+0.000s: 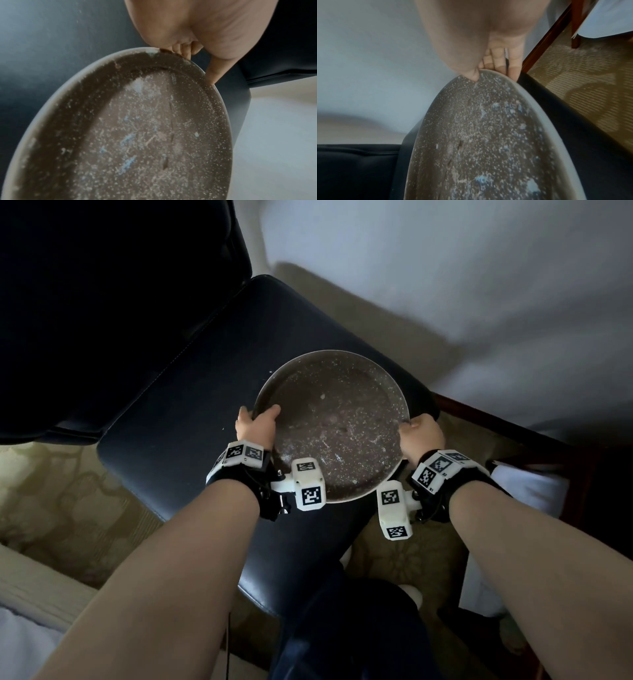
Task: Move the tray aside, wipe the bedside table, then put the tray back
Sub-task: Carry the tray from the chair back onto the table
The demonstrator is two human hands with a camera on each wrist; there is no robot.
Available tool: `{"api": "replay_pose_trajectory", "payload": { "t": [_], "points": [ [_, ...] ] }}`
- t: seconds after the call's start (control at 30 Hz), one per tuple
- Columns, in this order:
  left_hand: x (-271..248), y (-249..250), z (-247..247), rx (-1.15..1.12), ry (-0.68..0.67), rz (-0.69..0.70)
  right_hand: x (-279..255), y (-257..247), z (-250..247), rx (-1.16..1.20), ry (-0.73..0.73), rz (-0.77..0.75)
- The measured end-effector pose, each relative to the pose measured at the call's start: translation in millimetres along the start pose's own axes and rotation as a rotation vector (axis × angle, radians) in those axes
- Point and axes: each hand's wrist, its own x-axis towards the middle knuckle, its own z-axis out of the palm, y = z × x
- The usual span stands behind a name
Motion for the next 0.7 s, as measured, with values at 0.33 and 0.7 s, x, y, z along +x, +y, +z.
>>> {"api": "replay_pose_trajectory", "payload": {
  "t": [0.33, 0.7],
  "points": [
    [-8, -8, 67, -0.041, -0.047, 0.088, -12, 46, -48, 0.188, 0.219, 0.061],
    [-89, -4, 140, 0.152, -0.166, 0.154, -32, 112, -100, 0.277, 0.397, 0.2]
  ]
}}
